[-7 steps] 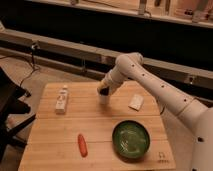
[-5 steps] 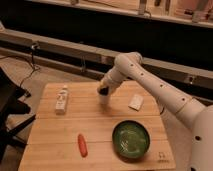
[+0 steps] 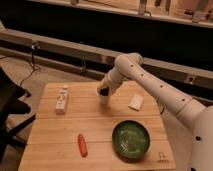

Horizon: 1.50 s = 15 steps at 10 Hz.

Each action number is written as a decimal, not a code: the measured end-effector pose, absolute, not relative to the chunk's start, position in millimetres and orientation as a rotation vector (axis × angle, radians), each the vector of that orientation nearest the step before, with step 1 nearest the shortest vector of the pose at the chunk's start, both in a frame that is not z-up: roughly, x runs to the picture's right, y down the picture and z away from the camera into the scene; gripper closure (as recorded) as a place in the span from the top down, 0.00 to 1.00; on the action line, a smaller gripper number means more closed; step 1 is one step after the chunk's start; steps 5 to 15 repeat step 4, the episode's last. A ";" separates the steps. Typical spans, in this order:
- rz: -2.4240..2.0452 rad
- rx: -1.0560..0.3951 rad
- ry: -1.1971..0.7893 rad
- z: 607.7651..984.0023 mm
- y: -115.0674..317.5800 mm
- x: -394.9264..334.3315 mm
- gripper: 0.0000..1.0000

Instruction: Place the eraser in the ceramic cup

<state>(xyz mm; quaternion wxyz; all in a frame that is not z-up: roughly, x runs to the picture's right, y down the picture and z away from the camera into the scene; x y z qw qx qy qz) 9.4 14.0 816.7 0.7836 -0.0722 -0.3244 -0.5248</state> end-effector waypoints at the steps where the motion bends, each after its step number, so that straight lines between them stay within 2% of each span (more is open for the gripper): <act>1: -1.126 -0.149 -0.692 814.3 13.3 11.5 0.71; 4: -1.076 -0.090 -0.623 799.4 3.0 23.5 0.72; 15: -1.076 -0.090 -0.623 799.4 3.0 23.5 0.72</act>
